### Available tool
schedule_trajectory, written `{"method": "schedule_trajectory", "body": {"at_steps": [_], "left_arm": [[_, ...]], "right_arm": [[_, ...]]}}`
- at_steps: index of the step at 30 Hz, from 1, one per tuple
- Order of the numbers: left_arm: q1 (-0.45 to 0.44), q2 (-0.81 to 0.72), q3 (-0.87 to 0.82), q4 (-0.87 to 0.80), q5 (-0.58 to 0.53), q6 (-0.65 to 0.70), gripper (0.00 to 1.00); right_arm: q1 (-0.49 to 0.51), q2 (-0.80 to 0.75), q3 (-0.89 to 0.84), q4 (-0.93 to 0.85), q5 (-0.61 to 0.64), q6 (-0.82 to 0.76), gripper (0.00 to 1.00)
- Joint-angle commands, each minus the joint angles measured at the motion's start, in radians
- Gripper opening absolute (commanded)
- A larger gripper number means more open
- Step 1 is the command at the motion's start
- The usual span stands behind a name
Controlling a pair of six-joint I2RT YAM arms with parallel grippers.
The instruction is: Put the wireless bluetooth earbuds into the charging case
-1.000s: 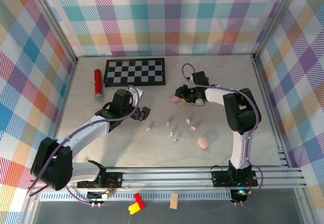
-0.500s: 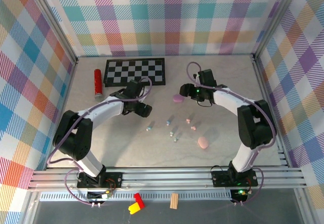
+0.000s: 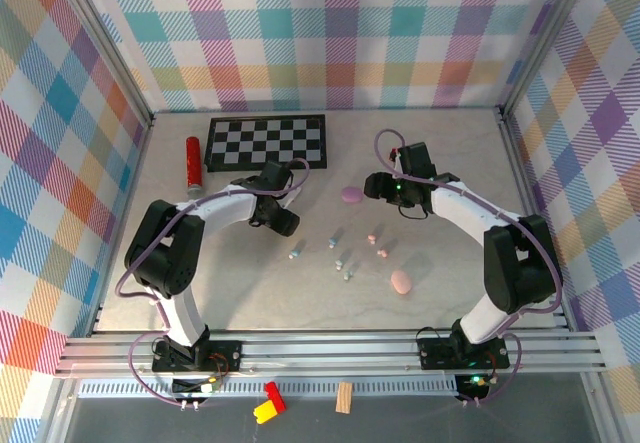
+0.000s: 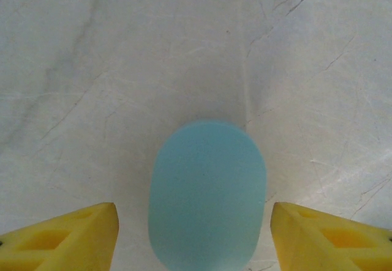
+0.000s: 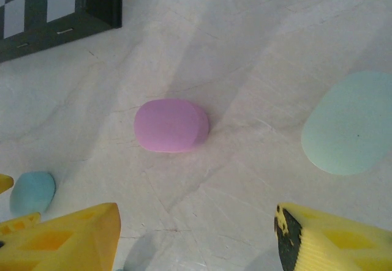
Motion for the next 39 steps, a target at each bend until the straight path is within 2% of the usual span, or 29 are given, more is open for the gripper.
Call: {"method": "schedule_trajectory", "body": {"at_steps": [1,4,6,7,11,14,18,21,25,28,37,39], "left_arm": [[-0.004,0.021,0.021,-0.014,0.021,-0.006,0.56],[-0.005,0.017,0.016,-0.013,0.024,-0.001,0.51],[-0.007,0.004,0.006,-0.004,0.025,0.001,0.42],[-0.006,-0.005,-0.002,0.004,0.027,0.002,0.41],[-0.008,-0.053,-0.035,0.045,0.024,0.011,0.4],[-0.01,-0.123,-0.076,0.104,0.059,0.021,0.39],[-0.033,-0.224,-0.128,0.204,0.144,0.06,0.39],[-0.055,-0.311,-0.188,0.3,0.258,0.131,0.39],[-0.074,-0.4,-0.238,0.387,0.423,0.203,0.39],[-0.094,-0.436,-0.246,0.406,0.474,0.243,0.39],[-0.14,-0.474,-0.255,0.436,0.52,0.311,0.39],[-0.142,-0.475,-0.248,0.438,0.531,0.305,0.38]], "right_arm": [[-0.005,-0.031,0.026,-0.034,0.008,-0.017,0.67],[-0.005,-0.046,0.031,-0.039,-0.005,-0.012,0.67],[-0.004,-0.064,0.027,-0.039,-0.019,-0.007,0.67],[-0.005,-0.076,0.024,-0.04,-0.031,-0.005,0.67],[-0.003,-0.132,0.012,-0.052,-0.085,0.003,0.67],[-0.003,-0.173,0.012,-0.074,-0.175,0.007,0.67],[-0.004,-0.181,0.047,-0.135,-0.378,0.023,0.67],[0.001,-0.162,0.076,-0.171,-0.508,0.019,0.68],[0.019,-0.131,0.091,-0.171,-0.609,0.014,0.68],[0.038,-0.102,0.102,-0.154,-0.683,0.027,0.68],[0.115,-0.052,0.116,-0.083,-0.73,0.075,0.69],[0.117,-0.044,0.115,-0.079,-0.736,0.074,0.64]]}}
